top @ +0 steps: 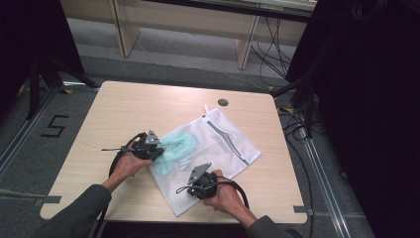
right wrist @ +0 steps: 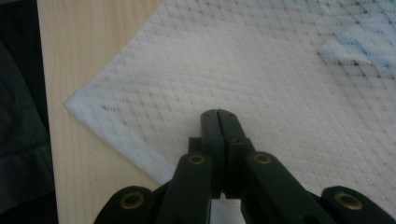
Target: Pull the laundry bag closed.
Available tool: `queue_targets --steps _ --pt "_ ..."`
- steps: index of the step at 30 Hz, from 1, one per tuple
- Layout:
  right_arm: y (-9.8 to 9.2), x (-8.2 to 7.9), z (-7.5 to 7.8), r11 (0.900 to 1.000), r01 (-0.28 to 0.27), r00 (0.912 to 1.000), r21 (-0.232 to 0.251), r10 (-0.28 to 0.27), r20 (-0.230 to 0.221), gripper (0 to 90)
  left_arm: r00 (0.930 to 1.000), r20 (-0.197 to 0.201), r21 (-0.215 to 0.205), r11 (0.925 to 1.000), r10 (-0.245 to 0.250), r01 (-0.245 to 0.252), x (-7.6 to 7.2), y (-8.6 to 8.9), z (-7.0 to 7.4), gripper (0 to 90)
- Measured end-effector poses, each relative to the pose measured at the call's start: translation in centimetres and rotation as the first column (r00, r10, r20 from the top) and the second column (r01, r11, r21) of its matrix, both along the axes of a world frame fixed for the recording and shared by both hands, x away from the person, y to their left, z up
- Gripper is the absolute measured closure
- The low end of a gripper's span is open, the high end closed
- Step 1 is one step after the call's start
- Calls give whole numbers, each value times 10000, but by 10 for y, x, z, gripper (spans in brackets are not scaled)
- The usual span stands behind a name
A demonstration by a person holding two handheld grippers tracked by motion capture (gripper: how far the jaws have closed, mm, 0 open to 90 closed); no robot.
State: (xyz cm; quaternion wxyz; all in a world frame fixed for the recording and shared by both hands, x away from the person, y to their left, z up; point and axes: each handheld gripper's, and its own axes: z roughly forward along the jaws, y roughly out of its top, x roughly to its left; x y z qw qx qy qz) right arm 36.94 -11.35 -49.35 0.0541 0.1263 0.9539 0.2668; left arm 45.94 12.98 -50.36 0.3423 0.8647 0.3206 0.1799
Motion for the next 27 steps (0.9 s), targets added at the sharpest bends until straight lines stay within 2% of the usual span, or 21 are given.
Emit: queue_targets --steps 2,4,5,8,9,11,14,15,18,19,21,22,23,24,25,26,27 --pt "9 -1 -1 10000 -58 10000 19 58 37 900 10000 85 191 9998 25 -26 2 0 0 895" --pt "15 -3 -1 10000 -42 10000 53 42 -84 900 9999 128 235 9997 -4 1 3 0 0 895" --pt "19 -3 -1 9999 -133 9999 55 132 89 900 9998 166 217 9997 71 -74 3 -1 0 895" --pt "24 -4 -1 9996 -291 9996 16 291 21 900 9997 245 328 9995 -1 -7 5 -1 1 895" --pt "27 -6 -1 10000 -53 9998 60 55 -204 900 9998 220 326 9995 0 -7 5 0 1 895" --pt "34 -6 -2 9993 -341 9993 123 343 -121 900 9998 216 349 9994 40 -48 7 0 1 895" --pt "40 -7 -3 9992 -331 9994 232 334 -133 900 9997 241 371 9993 27 -36 10 1 1 895" --pt "42 -6 -2 9987 -467 9988 216 471 -144 900 9998 167 219 9997 133 -136 11 0 0 895" --pt "45 -5 -3 9982 -539 9985 277 541 -82 900 9997 222 256 9996 82 -88 14 1 0 895" --pt "46 -6 -4 9984 -426 9989 371 433 -183 900 9996 293 315 9995 46 -55 15 1 0 895" --pt "47 -6 -3 9981 -258 9990 551 278 -356 900 9994 322 235 9996 145 -153 15 3 2 895" --pt "41 -4 3 9966 14 9992 819 20 -410 900 9990 409 157 9997 187 -194 15 5 4 895" --pt "37 0 8 9959 -117 9997 902 136 -210 900 9967 606 -400 9978 545 -521 13 7 9 895" --pt "30 4 13 9946 -15 9999 1037 28 -122 900 9967 606 -400 9978 545 -521 13 7 9 895" --pt "30 4 13 9946 -15 9999 1037 28 -122 900 9963 592 -624 9963 627 -589 11 9 12 895" --pt "14 9 23 9917 755 9971 1043 -739 -193 900 9964 557 -768 9953 640 -596 8 12 16 895" --pt "14 9 23 9917 755 9971 1043 -739 -193 900 9971 410 -957 9936 636 -594 3 15 19 895"
